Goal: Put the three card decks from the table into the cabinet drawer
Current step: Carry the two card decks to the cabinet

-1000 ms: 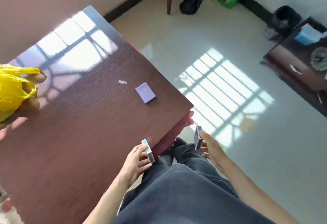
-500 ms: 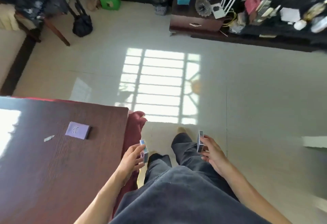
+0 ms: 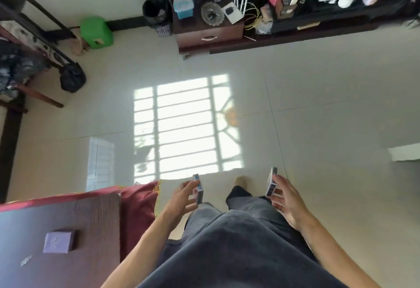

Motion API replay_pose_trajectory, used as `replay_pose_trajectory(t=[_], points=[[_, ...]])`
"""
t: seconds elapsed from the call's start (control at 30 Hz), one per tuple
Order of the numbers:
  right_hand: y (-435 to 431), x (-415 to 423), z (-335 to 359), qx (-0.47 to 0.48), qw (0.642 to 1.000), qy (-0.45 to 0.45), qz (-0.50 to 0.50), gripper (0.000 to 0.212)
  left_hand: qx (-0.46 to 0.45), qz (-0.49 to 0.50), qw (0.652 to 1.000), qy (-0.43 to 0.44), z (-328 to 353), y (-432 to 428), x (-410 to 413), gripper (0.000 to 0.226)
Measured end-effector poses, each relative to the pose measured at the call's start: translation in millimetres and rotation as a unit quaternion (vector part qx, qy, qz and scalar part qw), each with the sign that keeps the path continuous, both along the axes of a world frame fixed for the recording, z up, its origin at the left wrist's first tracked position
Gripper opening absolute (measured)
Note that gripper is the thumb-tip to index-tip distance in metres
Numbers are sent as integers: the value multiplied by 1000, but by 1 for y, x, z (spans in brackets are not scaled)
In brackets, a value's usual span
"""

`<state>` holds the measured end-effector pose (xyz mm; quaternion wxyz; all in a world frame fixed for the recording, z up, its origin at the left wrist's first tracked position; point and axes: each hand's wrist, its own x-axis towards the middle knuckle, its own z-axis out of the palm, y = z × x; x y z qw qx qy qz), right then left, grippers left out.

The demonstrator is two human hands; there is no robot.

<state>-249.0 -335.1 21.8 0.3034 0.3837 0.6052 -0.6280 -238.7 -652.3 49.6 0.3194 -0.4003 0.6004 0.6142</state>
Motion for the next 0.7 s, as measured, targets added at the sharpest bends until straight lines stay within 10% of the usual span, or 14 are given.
replay_pose_trajectory(t=[0.7], points=[[-27,-286,7,10,999,4,33,60,35,90,995,-17,-8,-27,-250,45]])
